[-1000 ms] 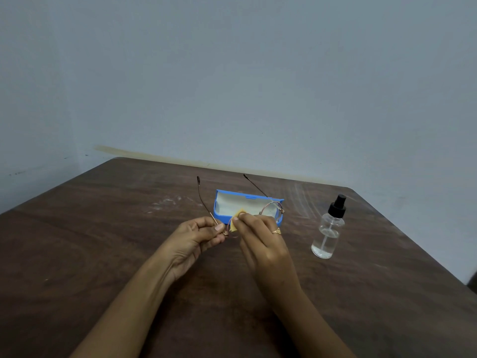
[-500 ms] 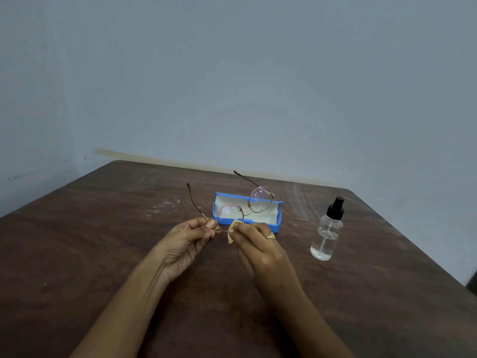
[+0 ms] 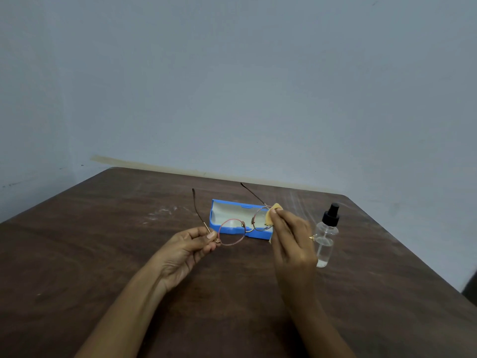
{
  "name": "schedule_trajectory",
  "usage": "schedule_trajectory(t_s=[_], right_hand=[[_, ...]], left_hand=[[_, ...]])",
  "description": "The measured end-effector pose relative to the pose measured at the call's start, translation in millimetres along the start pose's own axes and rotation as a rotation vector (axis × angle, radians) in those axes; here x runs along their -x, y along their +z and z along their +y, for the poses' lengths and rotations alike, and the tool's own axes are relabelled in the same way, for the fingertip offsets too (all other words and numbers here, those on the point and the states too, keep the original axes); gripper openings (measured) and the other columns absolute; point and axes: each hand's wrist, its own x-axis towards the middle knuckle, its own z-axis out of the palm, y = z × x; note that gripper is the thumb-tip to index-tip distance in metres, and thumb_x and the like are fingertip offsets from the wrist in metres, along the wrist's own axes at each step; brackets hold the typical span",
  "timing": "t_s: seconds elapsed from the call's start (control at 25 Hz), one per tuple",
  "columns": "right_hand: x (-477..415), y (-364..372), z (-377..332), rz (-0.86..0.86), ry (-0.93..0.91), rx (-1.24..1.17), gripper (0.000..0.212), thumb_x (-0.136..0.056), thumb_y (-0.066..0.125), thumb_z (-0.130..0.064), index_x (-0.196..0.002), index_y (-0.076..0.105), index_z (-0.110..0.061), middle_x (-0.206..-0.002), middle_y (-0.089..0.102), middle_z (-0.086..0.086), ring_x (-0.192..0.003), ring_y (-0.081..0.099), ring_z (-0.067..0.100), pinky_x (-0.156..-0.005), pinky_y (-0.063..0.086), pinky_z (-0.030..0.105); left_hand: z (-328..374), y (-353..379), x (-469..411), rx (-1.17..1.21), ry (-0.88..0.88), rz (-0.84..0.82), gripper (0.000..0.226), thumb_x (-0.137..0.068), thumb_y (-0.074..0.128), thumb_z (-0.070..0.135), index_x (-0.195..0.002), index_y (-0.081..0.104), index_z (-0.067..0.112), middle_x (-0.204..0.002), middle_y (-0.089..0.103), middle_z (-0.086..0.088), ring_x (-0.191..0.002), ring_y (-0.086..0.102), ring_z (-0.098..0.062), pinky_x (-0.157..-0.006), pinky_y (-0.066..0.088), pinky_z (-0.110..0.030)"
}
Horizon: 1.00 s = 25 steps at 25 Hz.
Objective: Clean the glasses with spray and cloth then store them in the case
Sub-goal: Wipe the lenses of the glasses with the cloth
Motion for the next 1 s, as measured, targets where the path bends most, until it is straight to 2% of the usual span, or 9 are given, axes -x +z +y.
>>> schedule_trajectory(t_s=[0.28,0.4,0.48,0.6,0.64,0.68,0.76,0.84,1.0], right_hand=[[0.9,5.0,0.7,-0.107,-0.09,0.029,0.028,-0.091,0.045,-0.007,-0.106,0.065,0.005,-0.102,0.067,0.015,-0.098,0.052,0.021,-0.089,0.043,0.022],[3.2,6.0,-0.2,-0.166,-0.127,0.041,0.028,-0.091,0.045,-0.009,-0.104,0.066,0.004,-0.103,0.067,0.013,-0.097,0.051,0.019,-0.083,0.044,0.024],[5.8,6.4,-0.9,-0.19,-0.133,0.056,0.025,-0.086,0.049,-0.006,-0.101,0.067,0.003,-0.102,0.068,0.011,-0.096,0.051,0.018,-0.081,0.044,0.026],[6.1,6.3,-0.2,-0.189,-0.114,0.082,0.025,-0.082,0.049,-0.004,-0.097,0.068,0.002,-0.097,0.069,0.011,-0.094,0.05,0.016,-0.083,0.041,0.025],[5.9,6.3,0.7,-0.179,-0.092,0.077,0.025,-0.082,0.049,-0.004,-0.096,0.068,0.002,-0.096,0.069,0.011,-0.094,0.05,0.015,-0.083,0.041,0.024],[5.7,6.1,1.7,-0.169,-0.063,0.068,0.025,-0.082,0.048,-0.003,-0.095,0.068,0.002,-0.095,0.069,0.012,-0.093,0.049,0.015,-0.083,0.041,0.023],[5.2,5.6,4.0,-0.159,-0.004,0.057,0.026,-0.082,0.047,-0.004,-0.095,0.068,0.001,-0.095,0.068,0.012,-0.093,0.049,0.016,-0.085,0.039,0.018],[4.6,4.7,5.9,-0.146,0.045,0.059,0.027,-0.082,0.047,-0.005,-0.097,0.068,0.002,-0.096,0.068,0.012,-0.094,0.049,0.015,-0.089,0.034,0.011],[2.1,3.4,6.7,-0.104,0.103,0.054,0.027,-0.085,0.047,-0.006,-0.1,0.067,0.003,-0.098,0.067,0.013,-0.097,0.05,0.016,-0.092,0.032,0.011]], left_hand=[[-0.7,-2.5,-2.3,-0.011,-0.018,-0.009,0.015,-0.084,0.046,-0.007,-0.076,0.057,-0.001,-0.053,0.065,-0.002,-0.042,0.058,-0.003,-0.043,0.049,-0.008],[-1.8,-2.8,-3.2,-0.004,-0.018,0.001,0.012,-0.08,0.05,-0.007,-0.074,0.058,0.0,-0.054,0.064,-0.003,-0.042,0.058,-0.003,-0.043,0.048,-0.008],[-0.7,-4.1,-2.5,0.023,-0.018,-0.001,0.009,-0.064,0.066,0.001,-0.071,0.06,0.0,-0.057,0.063,-0.007,-0.042,0.058,-0.004,-0.042,0.048,-0.008],[0.6,-7.6,-2.1,0.026,-0.034,-0.031,0.047,-0.027,0.091,0.017,-0.064,0.067,0.001,-0.057,0.065,-0.009,-0.044,0.06,-0.005,-0.043,0.05,-0.01],[0.7,-8.3,-2.4,0.02,-0.039,-0.037,0.045,-0.029,0.091,0.014,-0.065,0.067,0.001,-0.057,0.065,-0.009,-0.044,0.061,-0.005,-0.043,0.05,-0.01],[-0.5,-9.6,-4.2,0.019,-0.04,-0.025,0.031,-0.044,0.086,0.007,-0.067,0.066,0.001,-0.058,0.064,-0.01,-0.043,0.06,-0.005,-0.043,0.049,-0.009],[0.3,-5.4,-4.1,0.032,-0.03,0.013,0.006,-0.077,0.058,-0.005,-0.074,0.06,-0.001,-0.055,0.064,-0.008,-0.041,0.059,-0.004,-0.042,0.048,-0.008],[-1.3,-4.7,-5.2,0.002,-0.028,0.01,0.015,-0.085,0.047,-0.006,-0.077,0.058,-0.001,-0.052,0.064,-0.004,-0.041,0.059,-0.004,-0.043,0.048,-0.007],[-3.2,-3.6,-4.7,-0.049,-0.011,0.012,0.013,-0.084,0.049,-0.006,-0.077,0.058,-0.002,-0.051,0.064,-0.001,-0.042,0.059,-0.003,-0.044,0.049,-0.007]])
